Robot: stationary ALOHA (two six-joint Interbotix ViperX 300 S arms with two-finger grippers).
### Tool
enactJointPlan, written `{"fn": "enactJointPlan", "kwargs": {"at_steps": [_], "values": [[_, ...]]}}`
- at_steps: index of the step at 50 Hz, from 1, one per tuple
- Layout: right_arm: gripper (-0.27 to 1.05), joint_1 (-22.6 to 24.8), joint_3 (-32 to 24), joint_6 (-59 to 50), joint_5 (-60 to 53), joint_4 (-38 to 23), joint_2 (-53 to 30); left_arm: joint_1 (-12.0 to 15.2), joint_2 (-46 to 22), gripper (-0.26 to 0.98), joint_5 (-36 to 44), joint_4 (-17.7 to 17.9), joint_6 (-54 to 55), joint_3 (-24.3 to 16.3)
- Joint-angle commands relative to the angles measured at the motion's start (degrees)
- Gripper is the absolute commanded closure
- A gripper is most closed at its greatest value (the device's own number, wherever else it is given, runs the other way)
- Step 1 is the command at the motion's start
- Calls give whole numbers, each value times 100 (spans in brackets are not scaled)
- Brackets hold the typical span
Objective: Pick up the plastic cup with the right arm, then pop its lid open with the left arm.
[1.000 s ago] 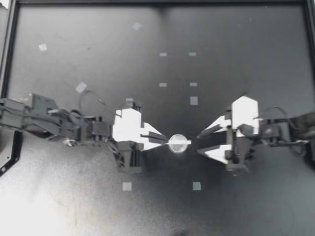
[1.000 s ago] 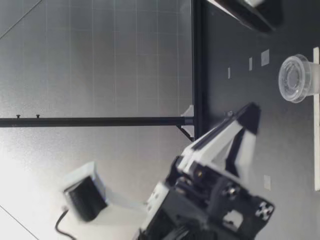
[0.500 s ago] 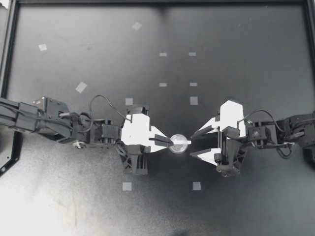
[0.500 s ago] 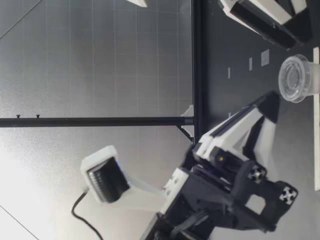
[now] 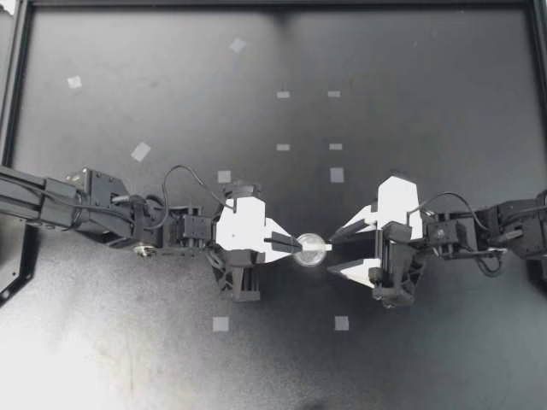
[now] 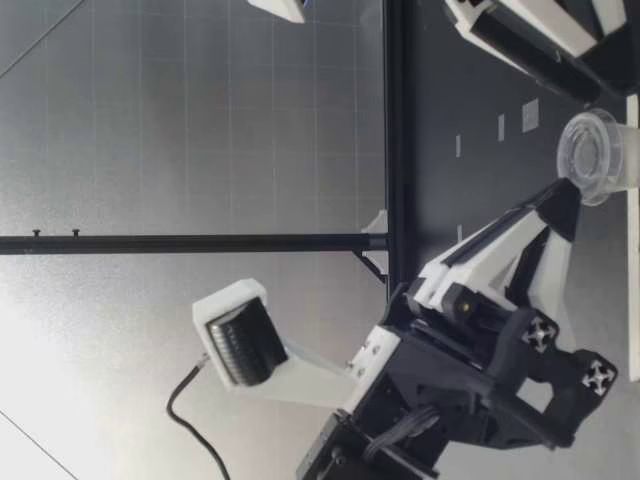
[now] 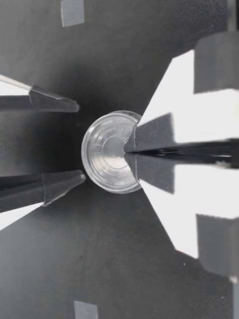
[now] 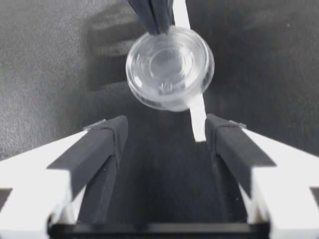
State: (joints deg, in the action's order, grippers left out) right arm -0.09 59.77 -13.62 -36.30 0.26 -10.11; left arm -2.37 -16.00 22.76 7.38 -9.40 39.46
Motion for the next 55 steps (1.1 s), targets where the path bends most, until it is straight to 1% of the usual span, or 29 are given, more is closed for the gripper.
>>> {"fn": "enactJointPlan", "kwargs": {"at_steps": [1,18,40,51,55], "values": [[14,0,-105,9,-62,0,35,18,53,69,53,-9,18,-97],[14,-9,-176,-9,-44,0,26,18,-44,69,123,-9,18,-105],[14,-9,-668,-18,519,-9,-167,18,-62,69,264,-9,26,9],[16,-9,-905,-18,826,-9,-316,18,-53,69,316,-9,26,79],[19,-9,-949,-18,1002,-18,-352,18,-35,69,316,-9,26,88]]}}
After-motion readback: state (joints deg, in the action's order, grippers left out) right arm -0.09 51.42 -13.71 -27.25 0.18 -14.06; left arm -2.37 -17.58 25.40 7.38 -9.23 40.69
